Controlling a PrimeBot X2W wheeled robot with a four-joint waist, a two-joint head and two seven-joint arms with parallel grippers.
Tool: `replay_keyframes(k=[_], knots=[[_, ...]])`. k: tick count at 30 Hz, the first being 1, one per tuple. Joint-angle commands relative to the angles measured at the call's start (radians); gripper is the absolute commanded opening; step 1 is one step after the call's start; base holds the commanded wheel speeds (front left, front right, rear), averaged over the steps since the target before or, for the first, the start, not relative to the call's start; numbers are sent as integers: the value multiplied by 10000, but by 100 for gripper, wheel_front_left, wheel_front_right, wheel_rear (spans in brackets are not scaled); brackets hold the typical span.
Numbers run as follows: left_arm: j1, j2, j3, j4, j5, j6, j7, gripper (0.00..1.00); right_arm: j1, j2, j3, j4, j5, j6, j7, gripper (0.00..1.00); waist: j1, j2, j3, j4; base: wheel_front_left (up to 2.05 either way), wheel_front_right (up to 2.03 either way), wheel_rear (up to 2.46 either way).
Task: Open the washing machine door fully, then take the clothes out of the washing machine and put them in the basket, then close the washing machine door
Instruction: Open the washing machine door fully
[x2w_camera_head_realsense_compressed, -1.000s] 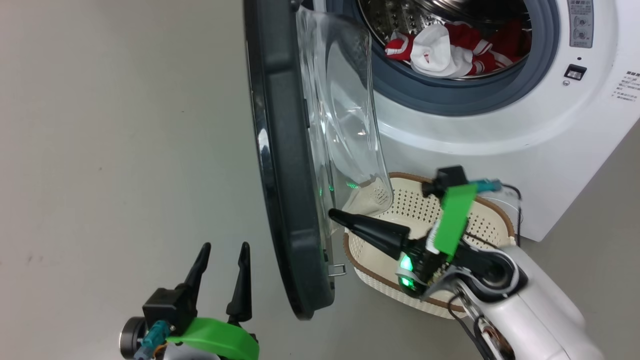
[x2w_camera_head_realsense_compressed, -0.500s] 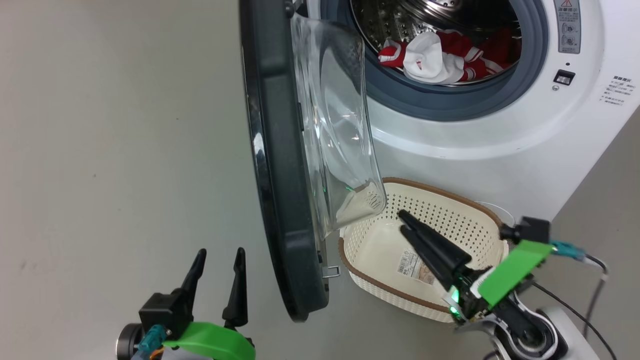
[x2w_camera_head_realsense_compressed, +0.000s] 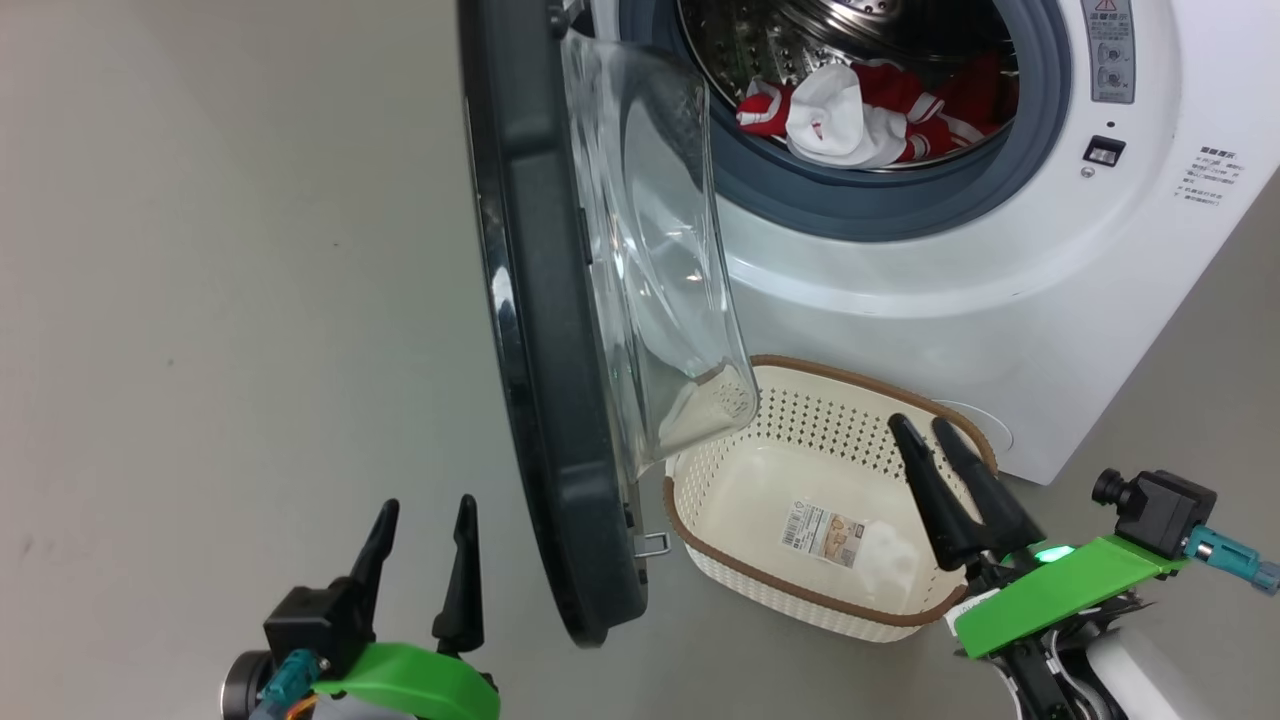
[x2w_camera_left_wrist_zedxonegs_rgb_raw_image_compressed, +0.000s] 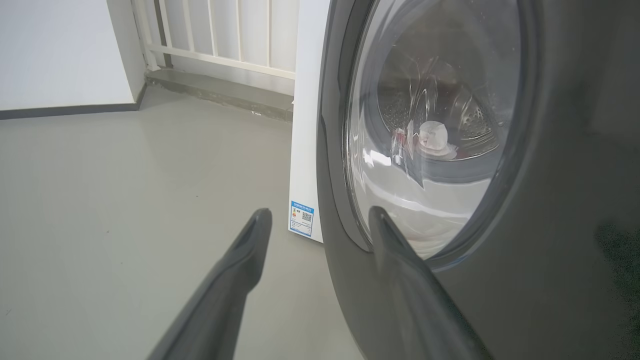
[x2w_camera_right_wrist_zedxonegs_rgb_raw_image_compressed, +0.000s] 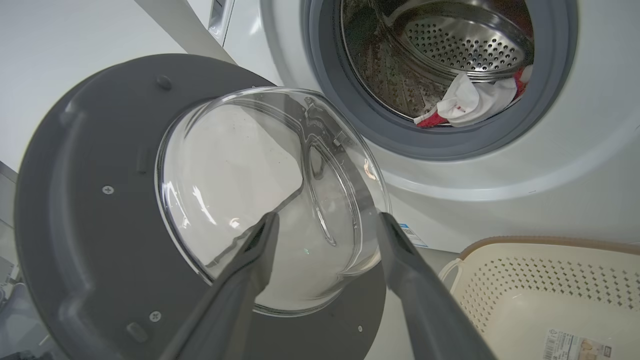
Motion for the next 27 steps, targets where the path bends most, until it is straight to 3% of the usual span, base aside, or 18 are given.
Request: replay_keyframes(k=[1, 5, 13, 18, 27], knots=[[-3, 146, 378, -188, 30, -5, -78, 100, -487, -256, 348, -35, -706, 37, -577, 100, 0, 0, -30, -35, 0, 0, 0], [36, 146, 423, -195, 56, -1, -78, 100, -779, -336, 89, 431, -2809, 37, -1037, 100, 0, 0, -103, -99, 0, 0, 0], [-3, 146, 414, -187, 60, -63, -78, 100, -196, 932, -2186, -334, -7838, 37, -1053, 100, 0, 0, -166, -71, 0, 0, 0], [11, 146, 400, -163, 56, -62, -78, 100, 146, 1203, -2610, -285, -8827, 37, -1054, 100, 0, 0, -208, -45, 0, 0, 0], [42, 146, 414, -109, 153, -91, -78, 100, 544, 1425, -2842, 273, -9398, 37, -1055, 100, 0, 0, -327, -44, 0, 0, 0]])
